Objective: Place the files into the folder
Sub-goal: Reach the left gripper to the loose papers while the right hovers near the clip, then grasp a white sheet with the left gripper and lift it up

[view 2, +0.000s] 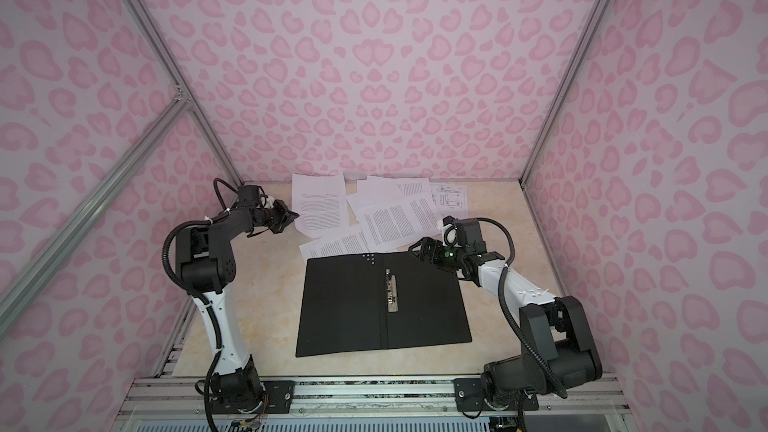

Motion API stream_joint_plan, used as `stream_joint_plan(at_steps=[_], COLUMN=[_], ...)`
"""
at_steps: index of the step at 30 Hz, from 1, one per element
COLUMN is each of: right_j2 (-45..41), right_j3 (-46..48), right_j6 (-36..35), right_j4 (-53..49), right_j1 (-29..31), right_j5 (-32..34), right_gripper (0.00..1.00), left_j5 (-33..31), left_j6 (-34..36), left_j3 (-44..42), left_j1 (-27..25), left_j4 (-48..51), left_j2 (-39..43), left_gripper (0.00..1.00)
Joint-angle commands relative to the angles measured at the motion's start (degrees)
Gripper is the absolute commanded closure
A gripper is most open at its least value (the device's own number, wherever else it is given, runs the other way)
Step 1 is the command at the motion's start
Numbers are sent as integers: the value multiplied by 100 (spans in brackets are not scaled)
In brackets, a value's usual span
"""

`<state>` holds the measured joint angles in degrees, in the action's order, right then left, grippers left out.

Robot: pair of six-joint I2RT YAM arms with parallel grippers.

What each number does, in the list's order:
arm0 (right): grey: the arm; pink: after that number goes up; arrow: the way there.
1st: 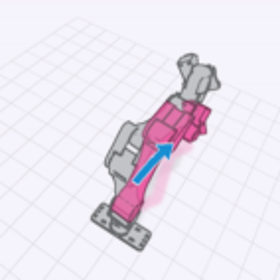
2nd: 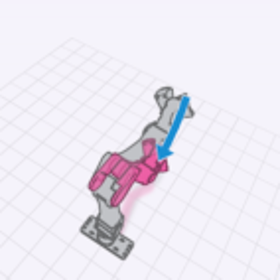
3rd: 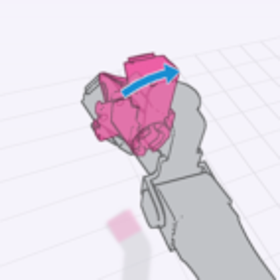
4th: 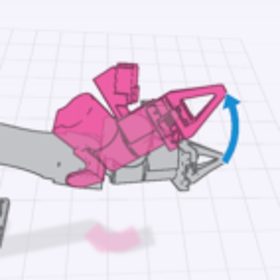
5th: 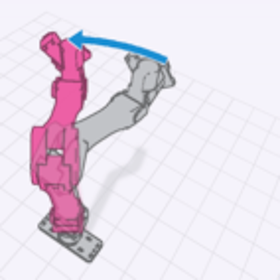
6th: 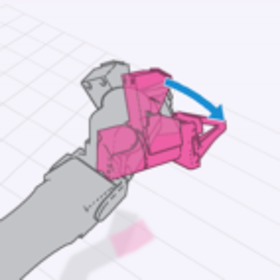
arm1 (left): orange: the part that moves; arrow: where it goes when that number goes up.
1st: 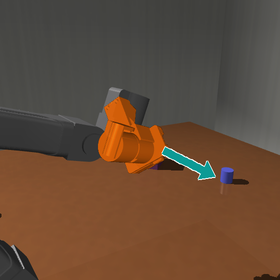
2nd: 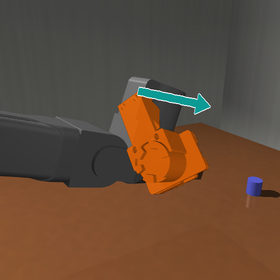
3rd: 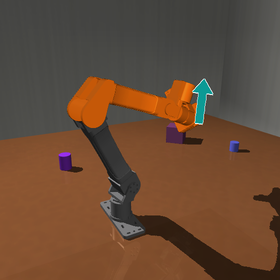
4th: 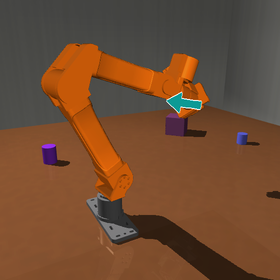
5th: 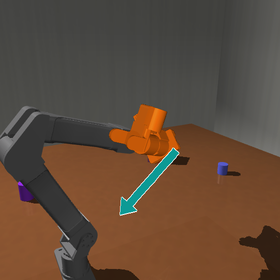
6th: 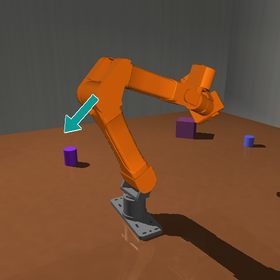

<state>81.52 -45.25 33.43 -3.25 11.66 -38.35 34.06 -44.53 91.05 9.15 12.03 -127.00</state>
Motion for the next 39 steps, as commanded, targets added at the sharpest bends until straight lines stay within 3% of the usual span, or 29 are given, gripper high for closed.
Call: stream_joint_plan(at_steps=[1, 9, 14, 15, 18, 20, 23, 29, 34, 39], right_j2=[-74, 402, 888, 1024, 1272, 1297, 1236, 1084, 1130, 1165], right_j3=[61, 7, -205, -349, -244, -187, -122, 54, 270, 186], right_j6=[87, 1110, 1520, 1537, 2047, 2208, 2289, 2340, 2684, 2466], right_j4=[728, 2919, 3099, 2815, 3294, 3483, 3603, 3629, 4138, 3827], right_j1=[-96, -229, -320, -348, -449, -454, -455, -717, -988, -1044], right_j5=[-59, -681, -612, -569, -570, -598, -638, -667, -877, -843], right_gripper=[2, 2, 2, 3, 4, 4, 4, 3, 2, 2], left_j5=[-566, -314, 155, 96, -573, -359, 50, 136, 338, 806], left_j6=[555, 779, 548, 553, 698, 469, 271, 32, -272, -716], left_j3=[175, 109, 417, 534, 920, 848, 1087, 1638, 2644, 3909], left_j1=[-17, -436, -855, -938, -1128, -1172, -1366, -2325, -3313, -3851], left_j4=[876, 1682, 1789, 1878, 2303, 1962, 1844, 1690, 1633, 1483], left_j2=[1393, 2985, 3384, 3402, 3500, 3575, 3333, 2503, 1467, 537], left_gripper=[96, 96, 94, 94, 95, 93, 93, 94, 96, 96])
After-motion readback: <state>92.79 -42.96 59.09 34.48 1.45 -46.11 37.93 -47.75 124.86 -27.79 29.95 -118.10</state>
